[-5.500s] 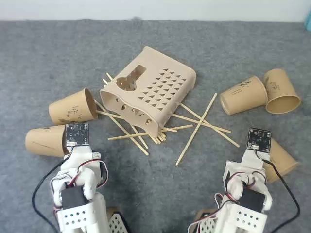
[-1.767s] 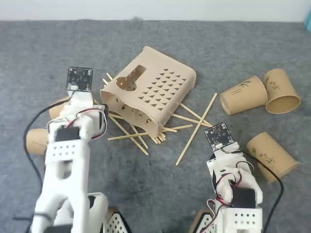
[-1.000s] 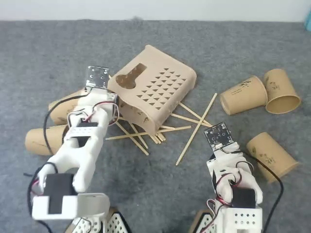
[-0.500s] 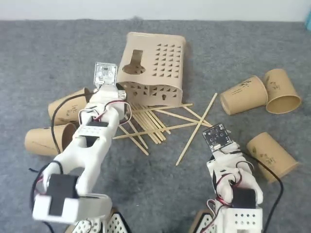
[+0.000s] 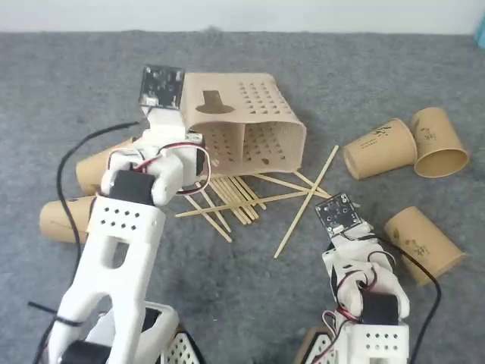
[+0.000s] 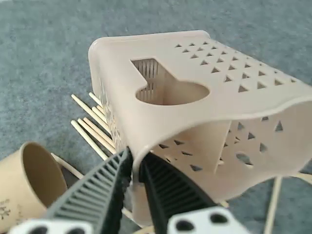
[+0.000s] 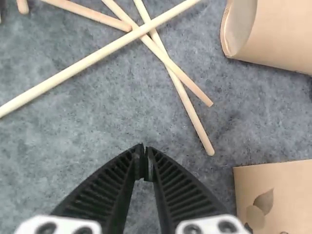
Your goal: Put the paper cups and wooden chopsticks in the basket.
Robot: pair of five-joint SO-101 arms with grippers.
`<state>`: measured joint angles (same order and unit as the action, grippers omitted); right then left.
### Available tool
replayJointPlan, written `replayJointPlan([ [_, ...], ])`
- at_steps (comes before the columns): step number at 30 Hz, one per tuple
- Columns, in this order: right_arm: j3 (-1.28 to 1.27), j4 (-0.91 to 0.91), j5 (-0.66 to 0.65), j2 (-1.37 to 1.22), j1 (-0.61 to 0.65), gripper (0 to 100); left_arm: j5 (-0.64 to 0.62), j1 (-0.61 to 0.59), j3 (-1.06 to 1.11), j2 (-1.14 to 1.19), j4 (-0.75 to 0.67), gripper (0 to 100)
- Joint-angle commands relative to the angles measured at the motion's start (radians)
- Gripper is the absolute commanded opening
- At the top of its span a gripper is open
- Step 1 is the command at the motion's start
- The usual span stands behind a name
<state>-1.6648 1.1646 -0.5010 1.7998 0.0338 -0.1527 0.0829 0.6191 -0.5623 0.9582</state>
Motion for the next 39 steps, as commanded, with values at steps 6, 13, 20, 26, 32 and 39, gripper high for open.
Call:
replayJointPlan([
  [6, -0.018, -0.012, -0.017, 0.015, -0.015, 0.8, -0.051, -0.015, -0.303, 0.175, 0.08, 1],
  [13, -0.018, -0.012, -0.017, 0.015, -0.015, 0.8, -0.109, -0.089, -0.602, 0.508, 0.135, 1],
  [20, -0.018, -0.013, -0.017, 0.015, -0.015, 0.8, -0.112, -0.094, -0.875, 0.74, 0.282, 5],
  [26, -0.018, -0.015, -0.017, 0.015, -0.015, 0.8, -0.115, -0.094, -1.052, 0.836, 0.381, 21],
  [32, -0.018, -0.015, -0.017, 0.015, -0.015, 0.8, -0.115, -0.092, -1.222, 0.848, 0.509, 25],
  [39, -0.018, -0.013, -0.017, 0.015, -0.015, 0.8, -0.115, -0.1, -1.274, 0.858, 0.454, 25],
])
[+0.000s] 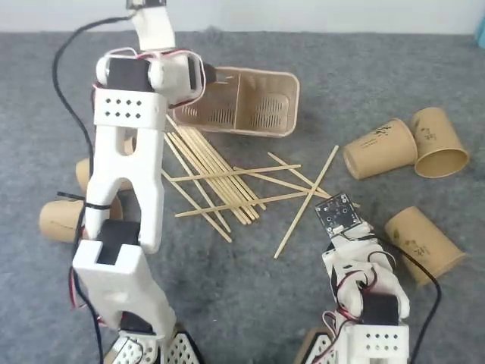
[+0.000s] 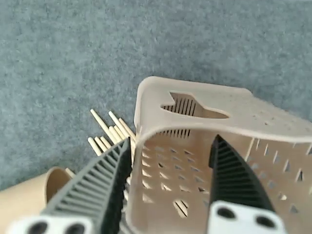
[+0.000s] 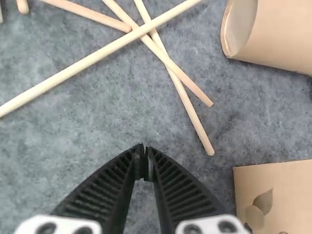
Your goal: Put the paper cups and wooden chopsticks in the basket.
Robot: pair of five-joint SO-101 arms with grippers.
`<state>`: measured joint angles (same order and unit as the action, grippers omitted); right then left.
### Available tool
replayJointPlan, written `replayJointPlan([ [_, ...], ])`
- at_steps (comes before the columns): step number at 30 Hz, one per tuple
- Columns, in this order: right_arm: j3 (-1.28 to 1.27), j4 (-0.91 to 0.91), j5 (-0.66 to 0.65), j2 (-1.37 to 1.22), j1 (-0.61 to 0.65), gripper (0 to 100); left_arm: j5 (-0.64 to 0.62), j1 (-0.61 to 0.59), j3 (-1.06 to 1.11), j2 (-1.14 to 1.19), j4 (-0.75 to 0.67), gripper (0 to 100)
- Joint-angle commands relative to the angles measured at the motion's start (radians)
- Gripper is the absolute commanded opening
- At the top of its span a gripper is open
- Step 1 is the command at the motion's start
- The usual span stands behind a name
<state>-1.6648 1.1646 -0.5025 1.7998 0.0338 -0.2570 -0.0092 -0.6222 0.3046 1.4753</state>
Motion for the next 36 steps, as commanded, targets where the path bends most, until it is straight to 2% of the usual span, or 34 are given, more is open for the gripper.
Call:
replayJointPlan([
  [1, -0.018, -0.013, -0.015, 0.015, -0.015, 0.8, -0.011, -0.008, -0.018, -0.009, -0.087, 25],
  [4, -0.018, -0.013, -0.015, 0.015, -0.015, 0.8, -0.012, -0.008, 0.01, -0.011, -0.13, 25],
  [9, -0.018, -0.013, -0.015, 0.015, -0.015, 0.8, -0.051, -0.008, 0.008, -0.012, -0.135, 25],
  [24, -0.018, -0.012, -0.015, 0.015, -0.015, 0.8, -0.052, -0.008, 0.008, -0.012, -0.137, 25],
  [36, -0.018, -0.012, -0.015, 0.015, -0.015, 0.8, -0.054, -0.015, -0.004, 0.048, -0.255, 25],
])
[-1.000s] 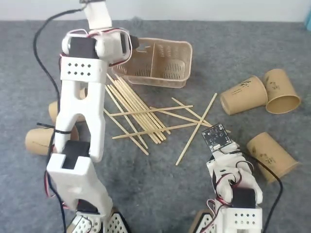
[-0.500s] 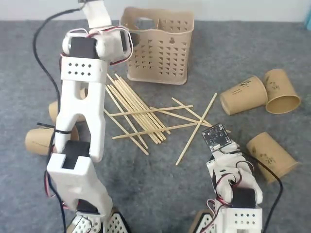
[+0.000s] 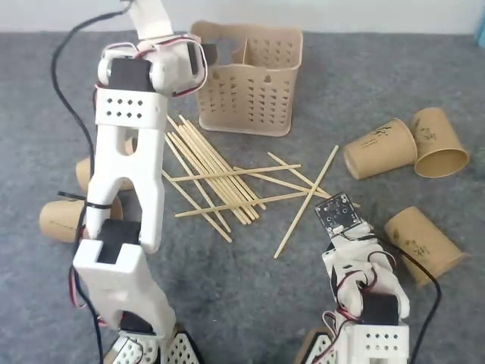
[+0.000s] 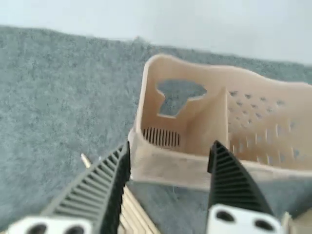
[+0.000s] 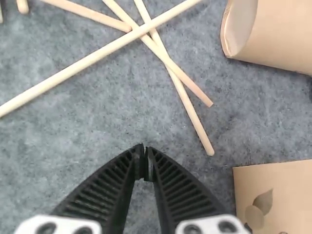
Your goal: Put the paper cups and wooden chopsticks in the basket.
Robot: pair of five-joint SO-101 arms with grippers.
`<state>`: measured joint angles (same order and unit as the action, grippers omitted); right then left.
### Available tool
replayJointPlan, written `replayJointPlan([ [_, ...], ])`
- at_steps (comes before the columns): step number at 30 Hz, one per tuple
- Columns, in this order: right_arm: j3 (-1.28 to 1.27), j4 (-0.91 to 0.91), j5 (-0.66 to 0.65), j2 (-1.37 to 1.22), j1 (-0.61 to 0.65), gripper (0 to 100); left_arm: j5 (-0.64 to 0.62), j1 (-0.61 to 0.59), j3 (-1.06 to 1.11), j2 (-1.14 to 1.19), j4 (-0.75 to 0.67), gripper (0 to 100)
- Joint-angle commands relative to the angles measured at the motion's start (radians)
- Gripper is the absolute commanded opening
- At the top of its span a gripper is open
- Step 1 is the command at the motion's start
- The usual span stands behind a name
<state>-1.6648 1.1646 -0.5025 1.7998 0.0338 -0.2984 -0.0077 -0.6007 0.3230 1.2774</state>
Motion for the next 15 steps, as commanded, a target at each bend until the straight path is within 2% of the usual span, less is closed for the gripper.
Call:
replayJointPlan([
  [1, -0.018, -0.012, -0.015, 0.015, -0.015, 0.8, -0.012, -0.028, -0.036, 0.052, -0.063, 25],
  [7, -0.018, -0.012, -0.015, 0.015, -0.015, 0.8, -0.012, -0.078, -0.157, 0.216, -0.057, 25],
  [11, -0.018, -0.012, -0.015, 0.015, -0.015, 0.8, -0.011, -0.078, -0.245, 0.29, 0.008, 24],
  [13, -0.018, -0.013, -0.015, 0.015, -0.015, 0.8, -0.011, -0.058, -0.289, 0.31, 0.055, 21],
  [15, -0.018, -0.013, -0.015, 0.015, -0.015, 0.9, -0.006, -0.031, -0.329, 0.319, 0.098, 11],
])
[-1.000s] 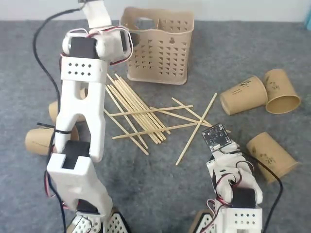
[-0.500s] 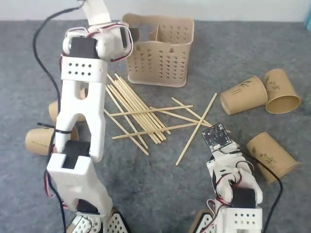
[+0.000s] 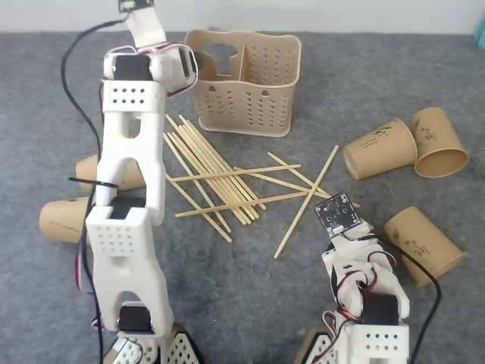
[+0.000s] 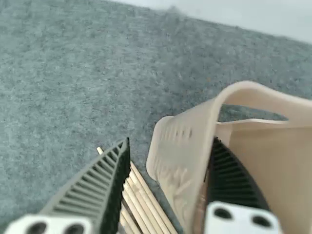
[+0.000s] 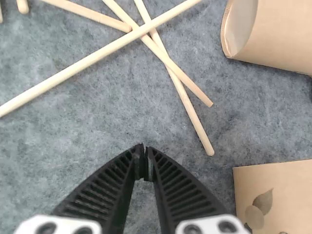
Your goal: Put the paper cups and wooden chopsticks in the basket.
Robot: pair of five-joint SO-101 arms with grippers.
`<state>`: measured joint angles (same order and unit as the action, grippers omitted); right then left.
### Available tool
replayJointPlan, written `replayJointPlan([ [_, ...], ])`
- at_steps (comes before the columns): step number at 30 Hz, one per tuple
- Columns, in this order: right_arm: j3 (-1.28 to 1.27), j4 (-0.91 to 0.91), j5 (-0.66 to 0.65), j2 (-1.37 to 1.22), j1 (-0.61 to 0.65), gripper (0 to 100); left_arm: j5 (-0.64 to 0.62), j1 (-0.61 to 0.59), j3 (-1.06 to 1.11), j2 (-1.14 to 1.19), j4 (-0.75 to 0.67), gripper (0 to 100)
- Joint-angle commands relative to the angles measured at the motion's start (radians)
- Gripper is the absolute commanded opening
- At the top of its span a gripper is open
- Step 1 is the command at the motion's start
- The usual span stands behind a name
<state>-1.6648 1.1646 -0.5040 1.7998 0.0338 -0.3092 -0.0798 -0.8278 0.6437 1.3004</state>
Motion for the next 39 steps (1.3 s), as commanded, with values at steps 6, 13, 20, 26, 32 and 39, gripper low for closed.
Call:
replayJointPlan([
  [6, -0.018, -0.015, -0.014, 0.015, -0.015, 0.9, 0.049, 0.172, -0.191, -0.006, 0.227, 1],
  [13, -0.018, -0.015, -0.014, 0.015, -0.015, 0.9, -0.041, 0.27, -0.326, 0.003, 0.431, 1],
  [20, -0.018, -0.015, -0.014, 0.015, -0.015, 0.9, -0.035, 0.239, -0.237, 0.0, 0.456, 1],
  [26, -0.018, -0.016, -0.014, 0.015, -0.015, 0.9, 0.058, 0.21, -0.153, -0.049, 0.459, 1],
  [32, -0.018, -0.016, -0.014, 0.015, -0.015, 0.9, 0.083, 0.212, -0.01, -0.176, 0.459, 6],
  [39, -0.018, -0.018, -0.014, 0.015, -0.015, 0.9, 0.114, 0.21, 0.027, -0.25, 0.459, 6],
])
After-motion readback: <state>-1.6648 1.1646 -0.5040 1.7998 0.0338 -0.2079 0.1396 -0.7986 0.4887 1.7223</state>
